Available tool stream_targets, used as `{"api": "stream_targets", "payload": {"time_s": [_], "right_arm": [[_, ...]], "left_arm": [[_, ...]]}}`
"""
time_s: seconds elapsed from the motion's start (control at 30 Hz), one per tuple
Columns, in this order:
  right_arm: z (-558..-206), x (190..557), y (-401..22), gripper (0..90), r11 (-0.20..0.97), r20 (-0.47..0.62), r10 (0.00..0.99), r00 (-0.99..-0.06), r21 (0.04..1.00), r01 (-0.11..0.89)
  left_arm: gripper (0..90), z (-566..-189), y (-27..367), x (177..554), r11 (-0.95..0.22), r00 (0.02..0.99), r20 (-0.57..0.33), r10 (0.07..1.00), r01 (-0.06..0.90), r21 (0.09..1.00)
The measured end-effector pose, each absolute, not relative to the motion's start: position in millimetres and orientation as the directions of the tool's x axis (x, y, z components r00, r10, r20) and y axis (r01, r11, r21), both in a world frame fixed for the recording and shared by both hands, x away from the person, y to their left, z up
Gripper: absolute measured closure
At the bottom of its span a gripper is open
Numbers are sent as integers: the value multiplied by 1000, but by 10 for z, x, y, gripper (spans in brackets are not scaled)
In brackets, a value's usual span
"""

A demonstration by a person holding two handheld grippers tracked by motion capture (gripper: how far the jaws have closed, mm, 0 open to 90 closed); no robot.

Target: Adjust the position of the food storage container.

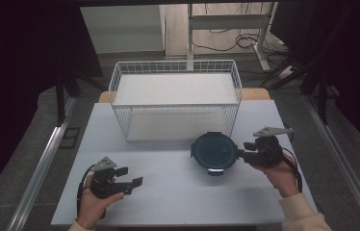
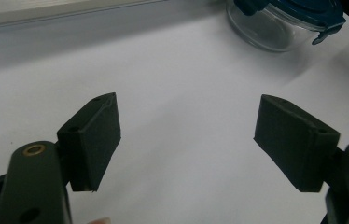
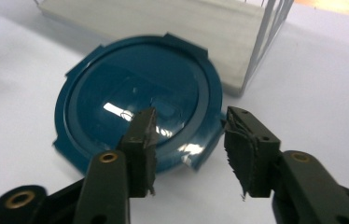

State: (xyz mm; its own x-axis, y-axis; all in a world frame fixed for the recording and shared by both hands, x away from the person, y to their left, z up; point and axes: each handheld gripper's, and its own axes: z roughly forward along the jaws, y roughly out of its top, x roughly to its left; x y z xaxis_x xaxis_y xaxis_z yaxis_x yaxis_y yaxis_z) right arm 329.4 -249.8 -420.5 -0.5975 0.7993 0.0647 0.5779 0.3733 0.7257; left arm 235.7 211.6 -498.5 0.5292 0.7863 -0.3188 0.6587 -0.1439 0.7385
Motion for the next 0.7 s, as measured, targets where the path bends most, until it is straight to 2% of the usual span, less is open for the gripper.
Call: {"api": "stream_targets", "payload": {"time_s": [0.07, 0.3, 0.33, 0.37, 0.4, 0.5, 0.7], "right_arm": [[-4151, 3405, -2435, 611, 378, 65, 800, -596, 717, 585], [-4084, 3577, -2374, 708, 390, 51, 806, -590, 705, 593], [-4071, 3616, -2372, 750, 393, 45, 808, -588, 702, 594], [-4071, 3616, -2372, 750, 393, 45, 808, -588, 702, 594], [-4062, 3666, -2377, 807, 392, 51, 806, -589, 700, 597], [-4062, 3711, -2377, 858, 389, 59, 806, -589, 696, 603], [-4148, 3854, -2346, 897, 400, 50, 811, -583, 678, 616]], "left_arm": [[222, -4985, 2108, 2356, -145, 530, -319, 785, 659, 738], [223, -4985, 2106, 2353, -145, 530, -318, 786, 658, 739], [224, -4985, 2110, 2354, -144, 530, -316, 787, 656, 741], [224, -4984, 2112, 2353, -143, 529, -315, 788, 655, 742], [225, -4981, 2114, 2353, -141, 527, -315, 789, 654, 743], [225, -4980, 2114, 2353, -139, 526, -314, 790, 653, 745], [225, -4984, 2118, 2354, -139, 526, -313, 791, 653, 744]]}}
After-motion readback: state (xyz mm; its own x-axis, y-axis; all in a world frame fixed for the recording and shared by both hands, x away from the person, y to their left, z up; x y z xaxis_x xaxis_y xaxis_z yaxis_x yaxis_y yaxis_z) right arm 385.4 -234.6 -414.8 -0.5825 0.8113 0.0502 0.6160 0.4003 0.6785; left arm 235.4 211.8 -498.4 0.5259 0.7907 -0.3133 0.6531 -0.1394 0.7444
